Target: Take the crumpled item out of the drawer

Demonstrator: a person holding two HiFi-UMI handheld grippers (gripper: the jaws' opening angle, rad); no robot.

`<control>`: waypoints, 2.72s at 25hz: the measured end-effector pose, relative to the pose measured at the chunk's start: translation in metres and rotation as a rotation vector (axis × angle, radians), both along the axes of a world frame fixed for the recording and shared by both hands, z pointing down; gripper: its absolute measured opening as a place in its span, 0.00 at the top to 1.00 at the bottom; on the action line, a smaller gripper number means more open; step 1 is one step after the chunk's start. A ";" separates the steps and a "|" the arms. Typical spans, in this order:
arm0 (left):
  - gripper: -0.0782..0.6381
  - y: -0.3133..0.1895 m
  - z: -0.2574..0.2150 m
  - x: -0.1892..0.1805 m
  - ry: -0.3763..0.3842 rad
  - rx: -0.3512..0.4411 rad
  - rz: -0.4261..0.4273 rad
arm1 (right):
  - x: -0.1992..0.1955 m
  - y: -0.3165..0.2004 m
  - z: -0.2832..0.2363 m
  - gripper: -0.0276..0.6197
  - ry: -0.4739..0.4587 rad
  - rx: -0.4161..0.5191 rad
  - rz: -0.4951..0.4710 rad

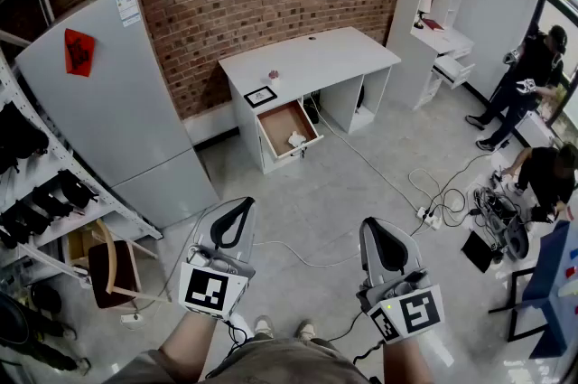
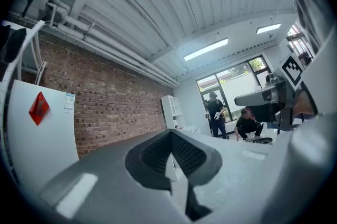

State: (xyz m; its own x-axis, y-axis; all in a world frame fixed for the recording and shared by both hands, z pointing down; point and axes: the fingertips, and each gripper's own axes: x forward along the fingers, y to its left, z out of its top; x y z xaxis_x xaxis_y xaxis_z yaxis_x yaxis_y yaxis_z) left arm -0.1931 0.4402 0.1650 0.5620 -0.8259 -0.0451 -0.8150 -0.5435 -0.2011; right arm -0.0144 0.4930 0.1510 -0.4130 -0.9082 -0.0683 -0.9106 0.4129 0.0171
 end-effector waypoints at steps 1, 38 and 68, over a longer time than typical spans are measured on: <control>0.89 0.000 -0.002 0.002 0.001 0.004 0.000 | 0.002 0.000 0.001 0.92 0.001 0.001 0.001; 0.63 -0.059 0.012 0.051 0.052 0.024 -0.104 | 0.092 -0.065 0.055 0.91 -0.036 -0.079 -0.018; 0.63 -0.470 0.104 0.037 -0.072 -0.160 0.045 | 0.081 -0.448 0.105 0.91 -0.009 -0.227 0.144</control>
